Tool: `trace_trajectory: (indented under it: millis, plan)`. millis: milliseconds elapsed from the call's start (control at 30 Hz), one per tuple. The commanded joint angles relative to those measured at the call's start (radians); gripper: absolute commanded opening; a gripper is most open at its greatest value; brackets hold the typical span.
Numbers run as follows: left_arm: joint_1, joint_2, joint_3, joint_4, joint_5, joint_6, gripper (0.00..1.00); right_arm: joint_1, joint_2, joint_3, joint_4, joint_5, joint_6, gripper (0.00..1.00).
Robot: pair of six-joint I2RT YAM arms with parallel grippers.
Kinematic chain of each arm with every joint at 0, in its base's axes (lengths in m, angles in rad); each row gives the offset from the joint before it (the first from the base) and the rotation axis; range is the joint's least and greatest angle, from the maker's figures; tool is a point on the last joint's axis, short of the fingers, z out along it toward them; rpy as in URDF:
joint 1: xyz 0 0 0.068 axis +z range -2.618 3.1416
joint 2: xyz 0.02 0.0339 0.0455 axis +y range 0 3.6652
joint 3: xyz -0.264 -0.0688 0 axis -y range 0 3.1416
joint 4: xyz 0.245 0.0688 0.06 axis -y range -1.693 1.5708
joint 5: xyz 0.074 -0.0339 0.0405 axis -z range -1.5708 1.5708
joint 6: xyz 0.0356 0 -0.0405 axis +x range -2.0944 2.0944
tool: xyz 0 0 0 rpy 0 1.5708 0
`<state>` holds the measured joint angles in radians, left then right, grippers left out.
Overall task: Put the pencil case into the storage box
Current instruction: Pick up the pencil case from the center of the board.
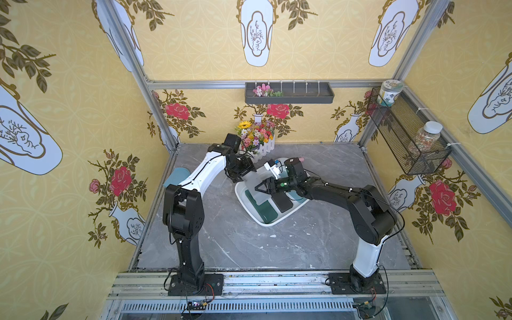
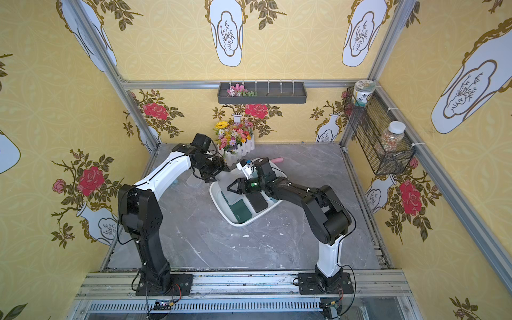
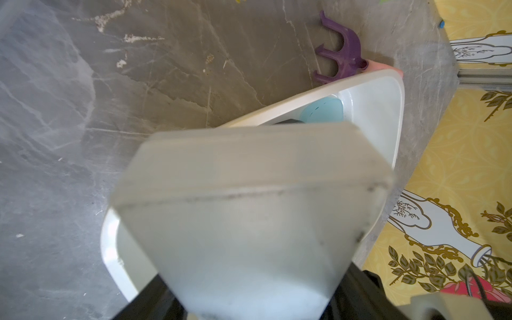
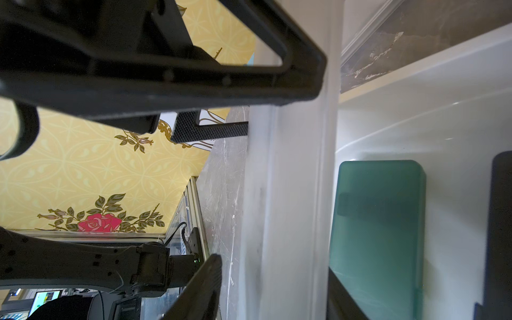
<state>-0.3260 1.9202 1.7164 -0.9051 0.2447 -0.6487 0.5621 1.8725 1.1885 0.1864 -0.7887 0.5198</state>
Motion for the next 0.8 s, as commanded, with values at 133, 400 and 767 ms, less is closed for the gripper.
trace_trajectory:
  millis: [133,400,767]
  plan:
    - [-0.005,0.008,-0.003,0.02,0.019,-0.002,0.73,0.002,0.016,0.012,0.064,-0.016,0.021,0.41]
    - [-0.007,0.011,-0.003,0.026,0.025,-0.003,0.73,0.002,0.013,0.011,0.072,-0.018,0.029,0.38]
    - [-0.009,0.01,-0.014,0.036,0.031,-0.003,0.74,0.002,0.011,0.009,0.082,-0.029,0.035,0.34]
